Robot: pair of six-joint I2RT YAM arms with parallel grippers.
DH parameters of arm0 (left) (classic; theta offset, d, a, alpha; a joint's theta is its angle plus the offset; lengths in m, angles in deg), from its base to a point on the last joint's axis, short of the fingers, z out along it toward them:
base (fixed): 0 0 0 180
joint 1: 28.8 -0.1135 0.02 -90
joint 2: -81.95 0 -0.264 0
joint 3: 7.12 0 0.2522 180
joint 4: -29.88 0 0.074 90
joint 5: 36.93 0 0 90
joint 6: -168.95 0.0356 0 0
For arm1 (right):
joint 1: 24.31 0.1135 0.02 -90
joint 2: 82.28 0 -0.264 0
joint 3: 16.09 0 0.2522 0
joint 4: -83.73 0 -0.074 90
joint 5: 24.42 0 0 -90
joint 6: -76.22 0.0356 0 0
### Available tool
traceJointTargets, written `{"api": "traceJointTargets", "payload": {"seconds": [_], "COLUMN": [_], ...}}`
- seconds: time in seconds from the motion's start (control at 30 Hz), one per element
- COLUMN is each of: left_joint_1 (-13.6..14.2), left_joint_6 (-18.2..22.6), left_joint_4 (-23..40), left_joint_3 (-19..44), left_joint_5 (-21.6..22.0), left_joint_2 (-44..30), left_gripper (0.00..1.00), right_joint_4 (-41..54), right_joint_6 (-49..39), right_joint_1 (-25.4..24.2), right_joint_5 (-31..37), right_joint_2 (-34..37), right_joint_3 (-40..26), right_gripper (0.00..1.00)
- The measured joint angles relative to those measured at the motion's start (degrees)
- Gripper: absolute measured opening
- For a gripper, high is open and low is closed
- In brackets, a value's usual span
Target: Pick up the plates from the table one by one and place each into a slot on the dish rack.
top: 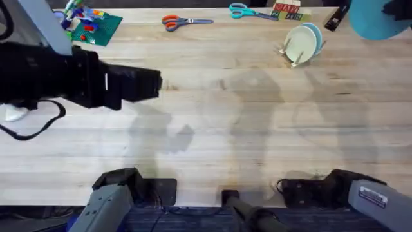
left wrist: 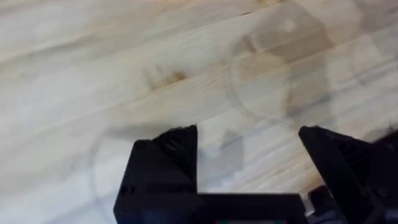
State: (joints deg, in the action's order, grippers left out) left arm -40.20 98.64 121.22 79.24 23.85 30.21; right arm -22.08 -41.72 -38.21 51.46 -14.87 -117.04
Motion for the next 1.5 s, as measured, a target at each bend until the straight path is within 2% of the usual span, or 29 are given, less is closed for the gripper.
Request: {"api": "traceJointTargets", "payload": {"seconds": [0.17,0.27,0.4,0.63,0.87,1.5], "left_joint_1": [0.02,0.0,0.0,0.0,0.0,0.0], "left_joint_6": [14.52,19.75,23.35,25.27,25.61,25.78], "left_joint_4": [0.0,0.0,0.07,0.9,0.9,0.89], "left_joint_3": [0.0,0.0,0.0,0.0,0.0,0.0], "left_joint_5": [-9.93,-12.95,-14.92,-15.82,-16.03,-16.05], "left_joint_2": [0.0,0.0,0.0,0.0,0.0,0.0], "left_gripper": [0.993,0.993,0.993,0.993,0.993,0.993], "right_joint_4": [-0.09,-0.17,-0.33,-1.52,-6.98,-14.49], "right_joint_6": [-0.9,-2.05,-3.46,-5.37,-7.52,-10.08], "right_joint_1": [-0.16,-0.16,-0.99,-5.86,-9.2,-9.58], "right_joint_5": [-0.6,-0.73,-0.97,-3.72,-6.83,-8.03], "right_joint_2": [3.31,4.2,4.35,7.08,11.02,15.46], "right_joint_3": [0.04,0.04,0.04,0.04,0.04,0.04], "right_gripper": [0.03,0.03,0.03,0.03,0.03,0.03]}}
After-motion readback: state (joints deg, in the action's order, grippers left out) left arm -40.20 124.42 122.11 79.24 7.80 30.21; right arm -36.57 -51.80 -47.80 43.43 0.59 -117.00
